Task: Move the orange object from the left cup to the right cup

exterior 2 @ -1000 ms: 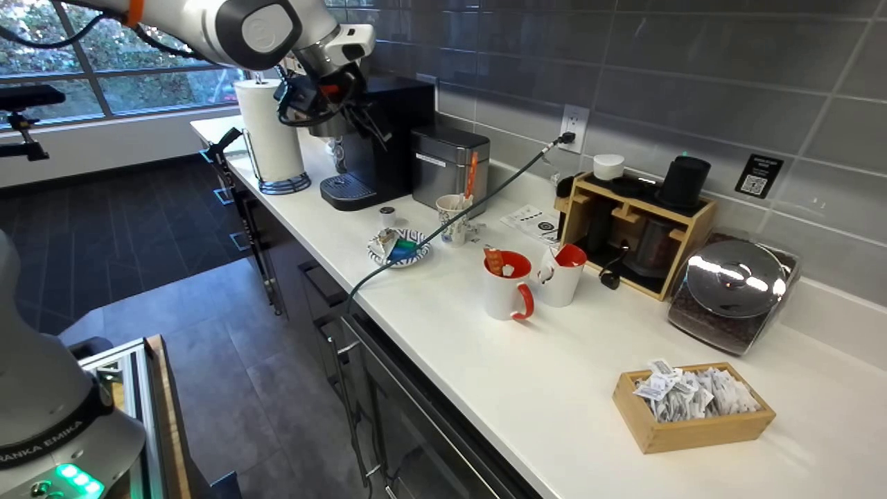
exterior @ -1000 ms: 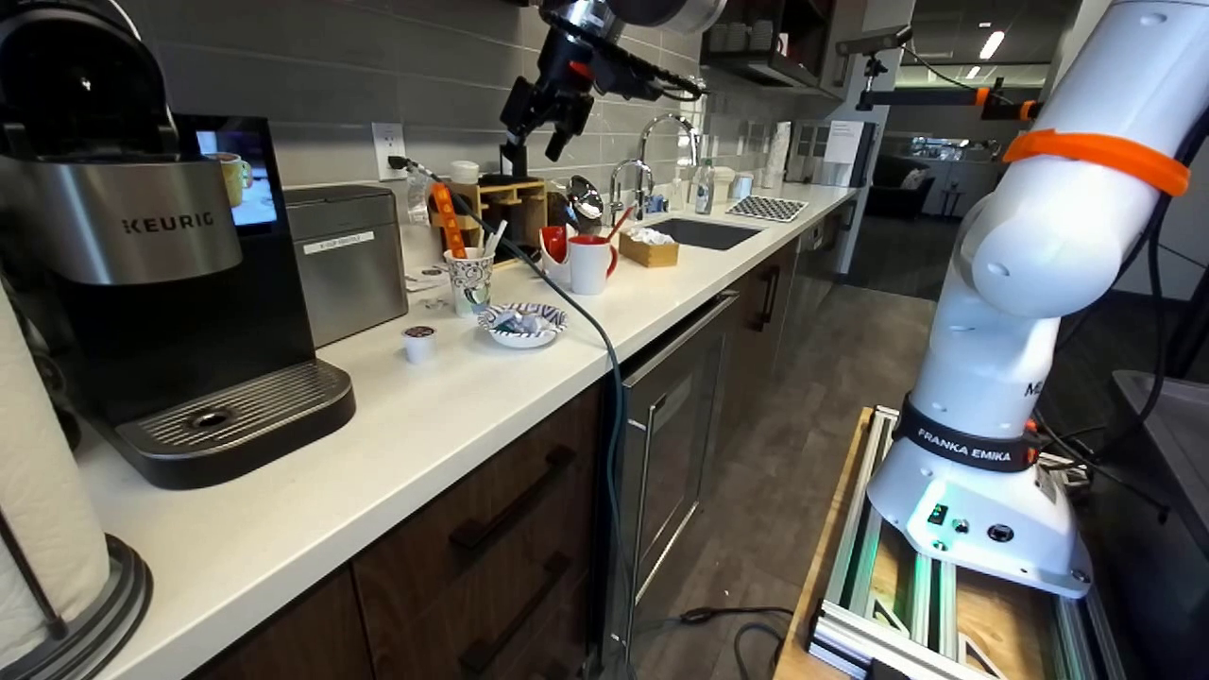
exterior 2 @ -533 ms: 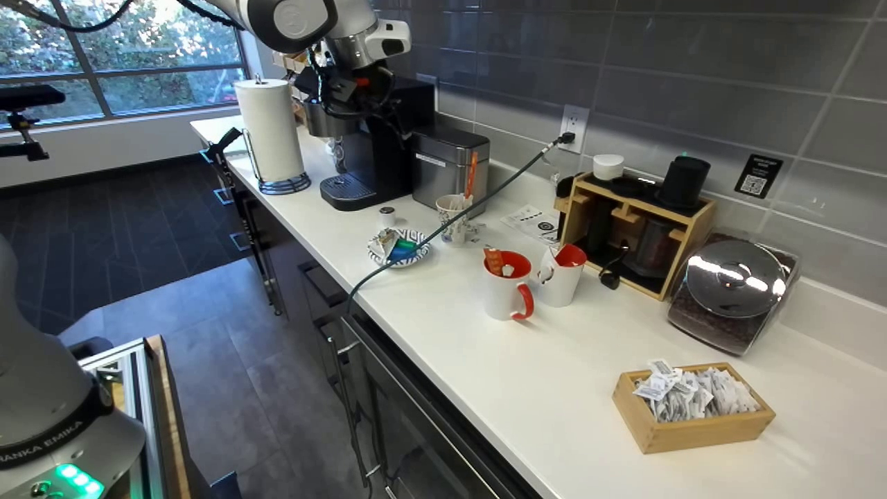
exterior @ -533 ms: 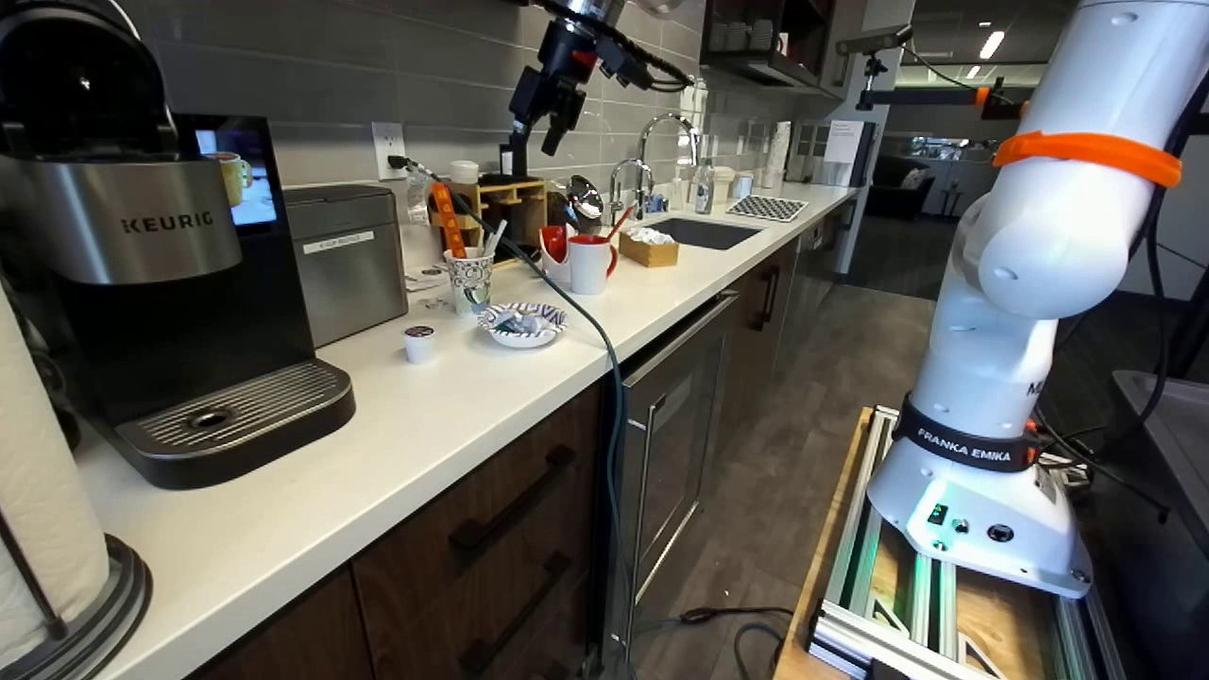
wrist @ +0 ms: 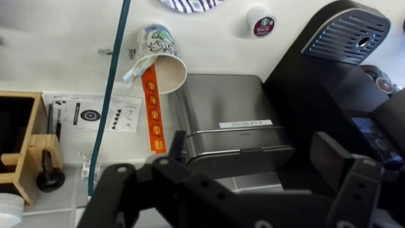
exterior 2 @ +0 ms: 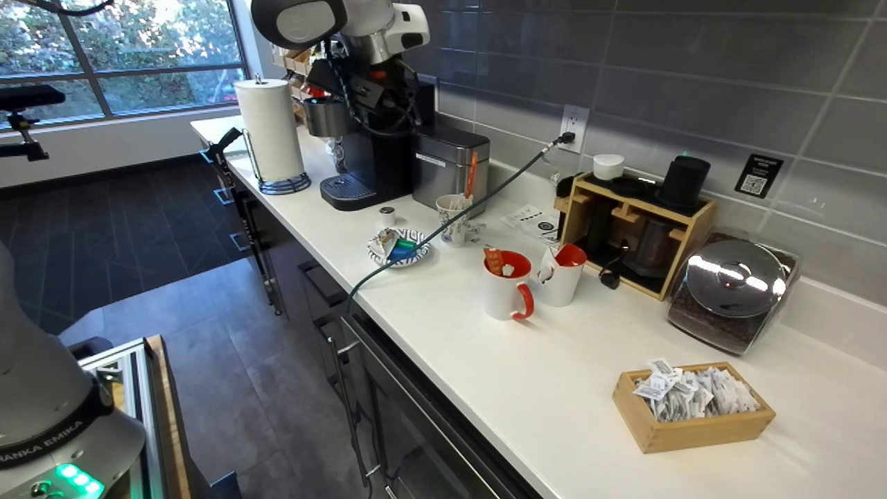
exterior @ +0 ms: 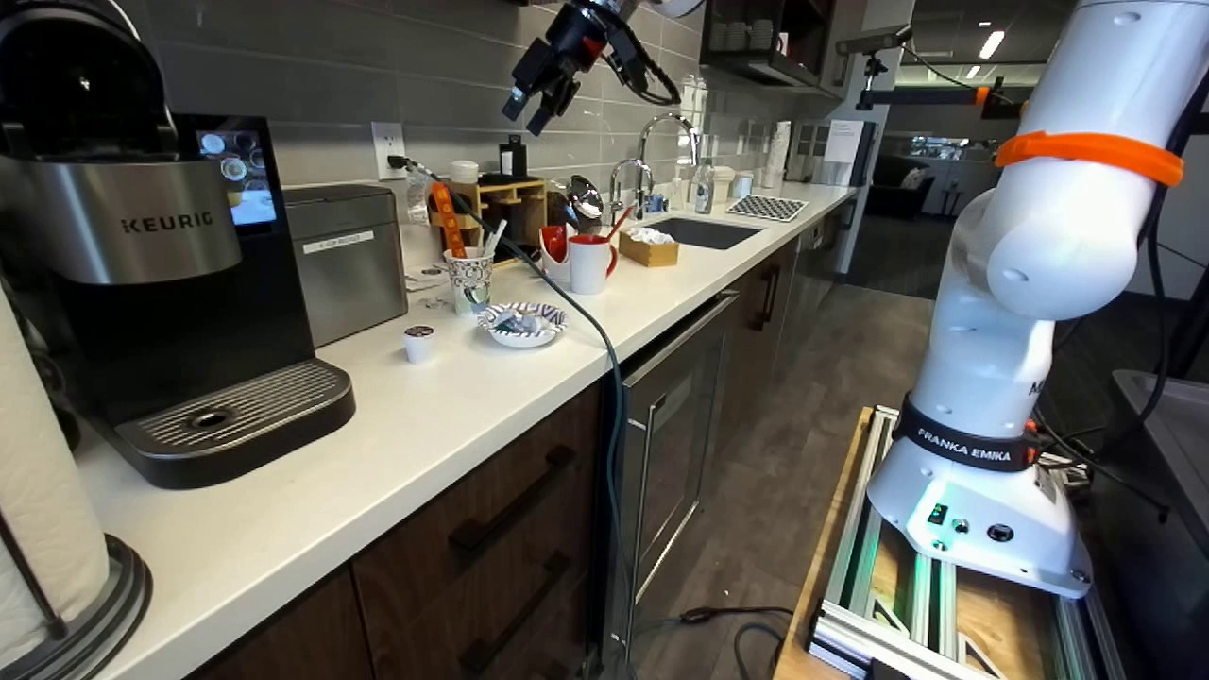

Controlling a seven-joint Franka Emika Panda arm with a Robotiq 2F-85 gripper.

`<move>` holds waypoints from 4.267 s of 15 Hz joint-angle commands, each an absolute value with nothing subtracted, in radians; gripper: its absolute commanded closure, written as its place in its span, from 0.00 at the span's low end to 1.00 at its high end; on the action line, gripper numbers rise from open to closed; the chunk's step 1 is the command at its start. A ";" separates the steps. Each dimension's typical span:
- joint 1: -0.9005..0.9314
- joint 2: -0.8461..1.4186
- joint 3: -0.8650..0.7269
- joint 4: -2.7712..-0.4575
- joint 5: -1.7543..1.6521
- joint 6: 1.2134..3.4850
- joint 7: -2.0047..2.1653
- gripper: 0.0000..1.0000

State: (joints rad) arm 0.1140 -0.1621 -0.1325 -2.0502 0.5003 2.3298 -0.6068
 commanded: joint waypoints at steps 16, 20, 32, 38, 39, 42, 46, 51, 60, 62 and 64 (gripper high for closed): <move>-0.016 0.060 -0.073 -1.928 1.011 2.185 -1.195 0.00; -0.016 0.133 -0.032 -1.884 1.119 2.267 -1.351 0.00; -0.024 0.330 0.022 -1.744 1.215 2.578 -1.548 0.00; -0.010 0.440 0.007 -1.633 1.200 2.597 -1.516 0.01; -0.010 0.453 0.005 -1.619 1.195 2.598 -1.512 0.05; -0.034 0.482 0.025 -1.586 1.172 2.602 -1.488 0.36; -0.049 0.489 0.026 -1.569 1.173 2.604 -1.483 0.60; -0.038 0.466 0.003 -1.578 1.197 2.593 -1.485 0.98; -0.047 0.331 0.009 -1.670 1.215 2.542 -1.329 0.98; -0.055 0.287 0.008 -1.701 1.233 2.531 -1.282 0.98; -0.069 0.236 0.009 -1.734 1.283 2.541 -1.265 0.98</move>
